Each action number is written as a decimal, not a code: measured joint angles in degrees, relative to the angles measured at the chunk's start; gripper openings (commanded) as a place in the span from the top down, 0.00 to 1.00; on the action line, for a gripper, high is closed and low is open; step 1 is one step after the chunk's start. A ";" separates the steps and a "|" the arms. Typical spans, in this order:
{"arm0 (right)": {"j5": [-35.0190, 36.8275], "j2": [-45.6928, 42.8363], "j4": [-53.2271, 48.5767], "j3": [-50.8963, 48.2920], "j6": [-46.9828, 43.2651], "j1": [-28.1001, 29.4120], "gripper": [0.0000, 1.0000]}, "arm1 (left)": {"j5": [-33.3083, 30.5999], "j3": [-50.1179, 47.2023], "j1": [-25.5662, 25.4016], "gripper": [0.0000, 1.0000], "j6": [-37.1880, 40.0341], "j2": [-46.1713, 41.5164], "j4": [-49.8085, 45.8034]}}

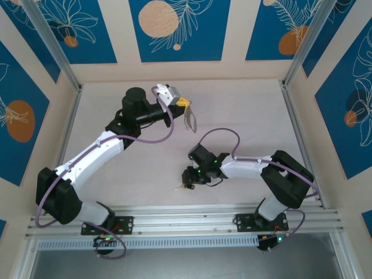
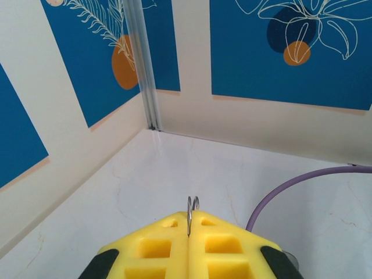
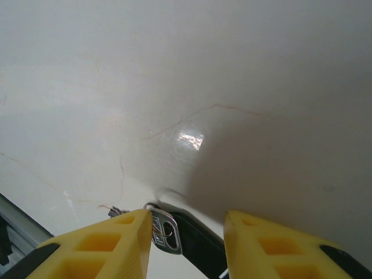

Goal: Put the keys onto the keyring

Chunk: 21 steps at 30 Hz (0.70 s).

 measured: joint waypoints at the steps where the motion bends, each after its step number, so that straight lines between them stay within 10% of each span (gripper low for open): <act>1: 0.31 0.09 -0.11 0.13 0.13 0.15 0.62 | 0.00 -0.04 0.00 1.00 0.00 -0.11 -0.02; 21: 4.96 -1.92 -1.14 1.46 -3.61 4.74 0.64 | 0.28 -0.22 0.00 1.00 0.35 -0.26 0.17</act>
